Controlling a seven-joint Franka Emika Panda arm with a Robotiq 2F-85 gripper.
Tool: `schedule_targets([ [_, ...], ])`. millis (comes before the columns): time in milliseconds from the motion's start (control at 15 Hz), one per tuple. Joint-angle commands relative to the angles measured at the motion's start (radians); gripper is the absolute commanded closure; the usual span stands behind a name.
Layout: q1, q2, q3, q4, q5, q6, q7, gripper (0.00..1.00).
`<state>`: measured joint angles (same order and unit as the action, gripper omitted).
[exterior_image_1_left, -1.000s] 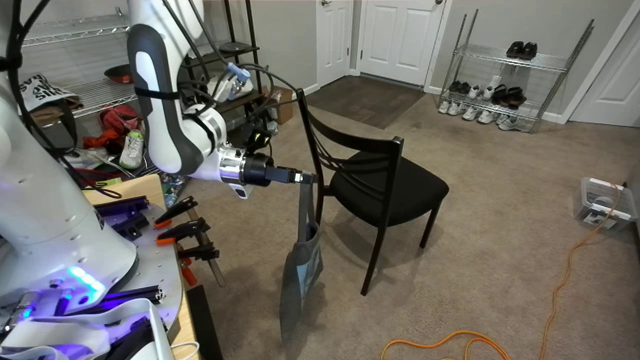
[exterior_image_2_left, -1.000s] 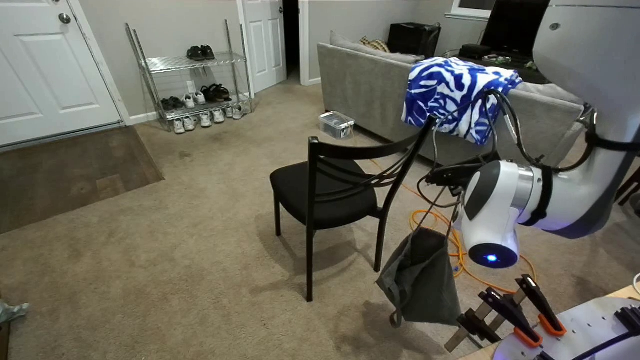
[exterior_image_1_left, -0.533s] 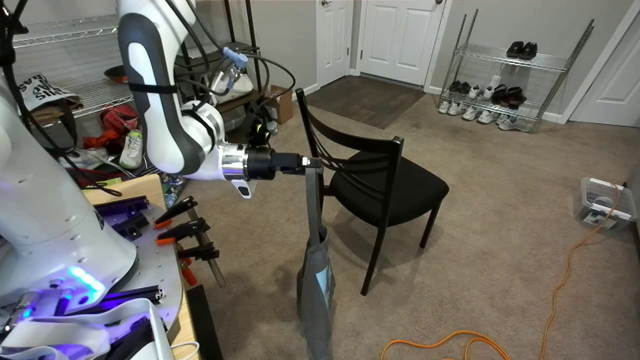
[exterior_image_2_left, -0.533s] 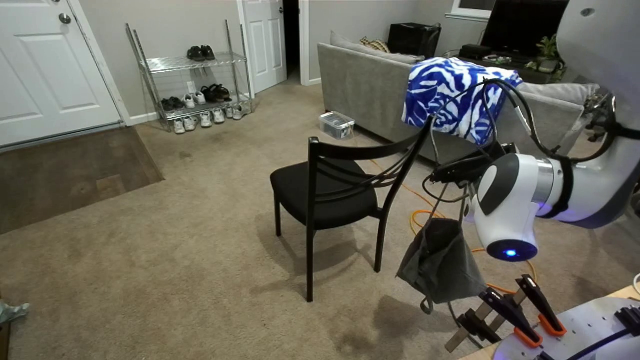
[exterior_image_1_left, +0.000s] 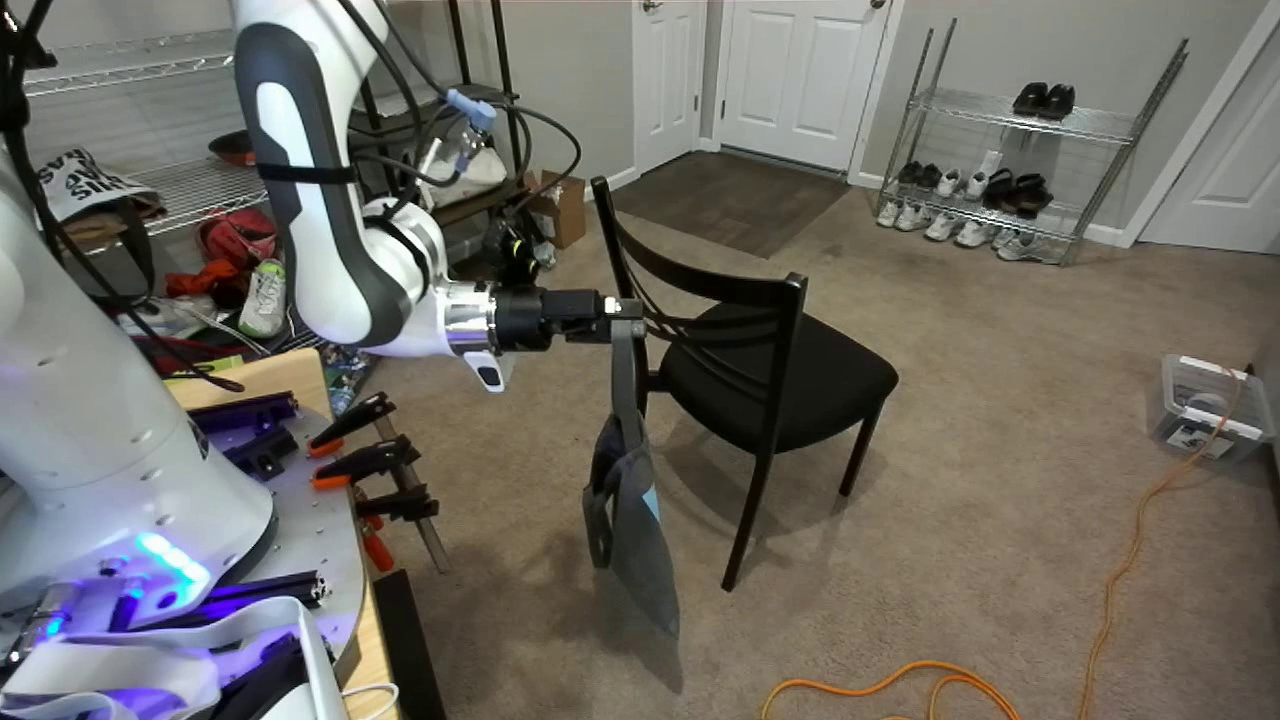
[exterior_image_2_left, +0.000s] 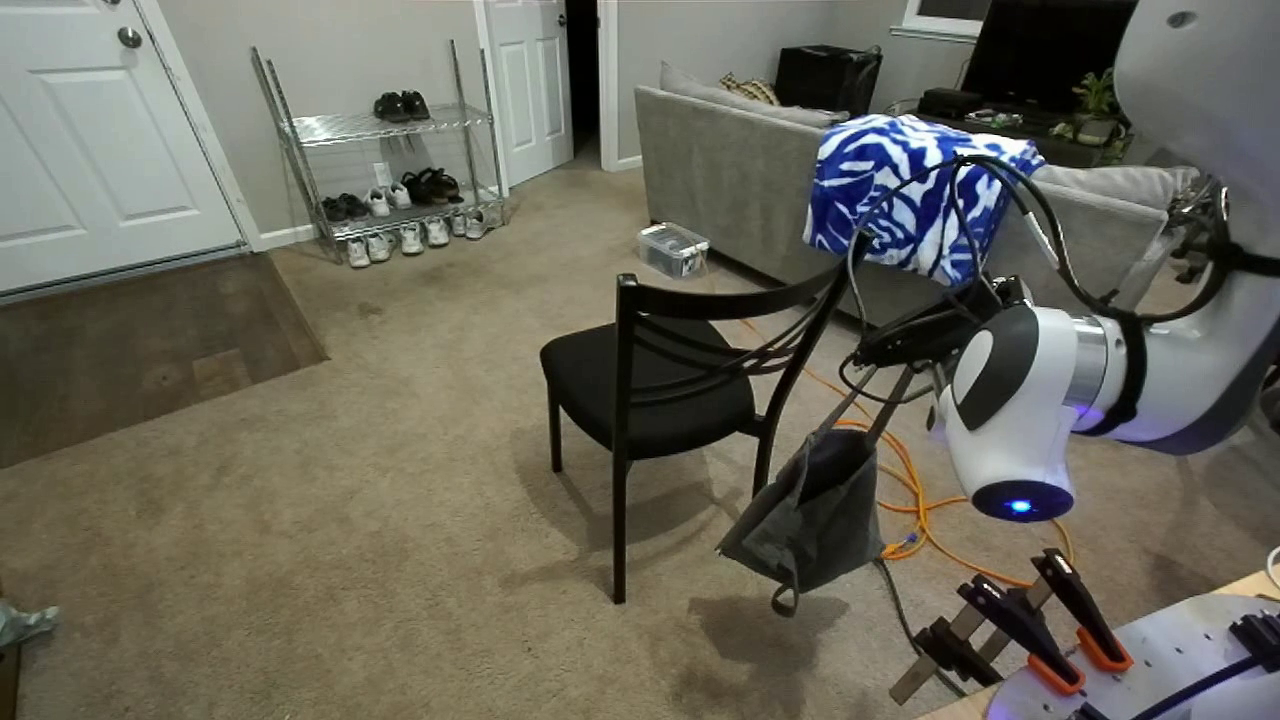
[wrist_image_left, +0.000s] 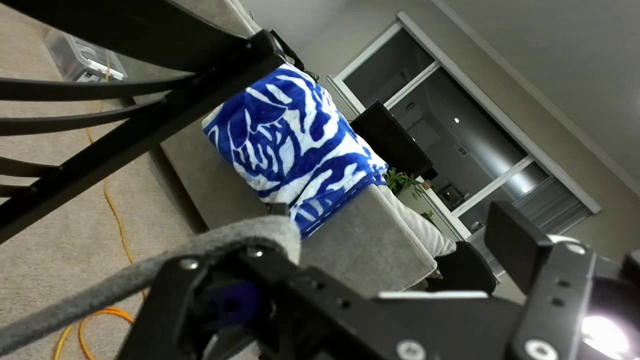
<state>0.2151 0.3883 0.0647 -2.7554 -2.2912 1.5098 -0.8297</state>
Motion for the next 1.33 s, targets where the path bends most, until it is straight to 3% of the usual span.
schedule_targets([
  [0,-0.011,0.002,0.012,0.000,0.000,-0.006,-0.001,0.00],
  [200,-0.011,0.002,0.012,0.000,0.000,-0.006,-0.001,0.00],
  [467,-0.047,-0.008,-0.050,-0.014,-0.042,-0.037,0.005,0.00],
  [933,-0.122,-0.036,-0.175,-0.030,-0.221,-0.039,0.005,0.00],
  [1267,-0.194,-0.028,-0.264,0.023,-0.349,0.038,0.012,0.00],
])
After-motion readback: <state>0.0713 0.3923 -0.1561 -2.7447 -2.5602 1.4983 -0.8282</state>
